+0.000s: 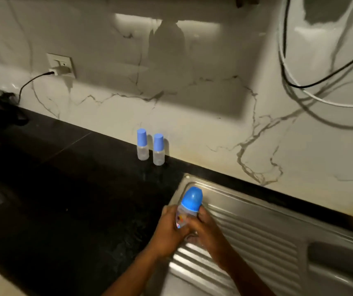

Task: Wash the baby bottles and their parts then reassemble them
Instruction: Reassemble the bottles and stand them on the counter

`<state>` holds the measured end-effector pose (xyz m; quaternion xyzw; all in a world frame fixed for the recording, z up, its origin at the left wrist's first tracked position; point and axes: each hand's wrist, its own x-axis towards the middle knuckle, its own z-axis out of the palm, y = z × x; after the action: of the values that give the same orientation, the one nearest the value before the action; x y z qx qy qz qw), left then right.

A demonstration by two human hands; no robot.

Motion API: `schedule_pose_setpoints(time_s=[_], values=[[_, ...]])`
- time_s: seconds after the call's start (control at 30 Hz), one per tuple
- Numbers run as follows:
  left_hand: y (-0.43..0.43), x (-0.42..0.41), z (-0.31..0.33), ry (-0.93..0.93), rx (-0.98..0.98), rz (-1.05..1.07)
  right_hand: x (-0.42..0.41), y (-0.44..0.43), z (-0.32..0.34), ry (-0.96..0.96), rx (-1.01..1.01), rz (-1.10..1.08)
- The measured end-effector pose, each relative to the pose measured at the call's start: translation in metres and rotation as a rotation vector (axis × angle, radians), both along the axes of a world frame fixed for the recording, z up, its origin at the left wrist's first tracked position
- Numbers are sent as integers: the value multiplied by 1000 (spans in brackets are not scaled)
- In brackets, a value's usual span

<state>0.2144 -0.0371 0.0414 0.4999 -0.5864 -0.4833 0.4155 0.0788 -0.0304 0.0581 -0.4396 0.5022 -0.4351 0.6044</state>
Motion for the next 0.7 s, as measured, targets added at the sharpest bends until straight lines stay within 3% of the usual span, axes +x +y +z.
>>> schedule_pose_setpoints(time_s=[0.1,0.17,0.3,0.47,0.7], values=[[-58,38,-16,-177,-49,-63,34,-41,-3,181,-81,-29],[-95,58,-22,-226,-66,-58,52,-75,-6,206,-68,-128],[-150,75,-28,-197,-29,-97,68,-141,-20,393,-51,-331],[-196,69,-47,-144,-30,-193,68,-212,-33,619,-121,-377],[-246,56,-63,-125,-51,-235,63,-261,-55,663,-154,-414]])
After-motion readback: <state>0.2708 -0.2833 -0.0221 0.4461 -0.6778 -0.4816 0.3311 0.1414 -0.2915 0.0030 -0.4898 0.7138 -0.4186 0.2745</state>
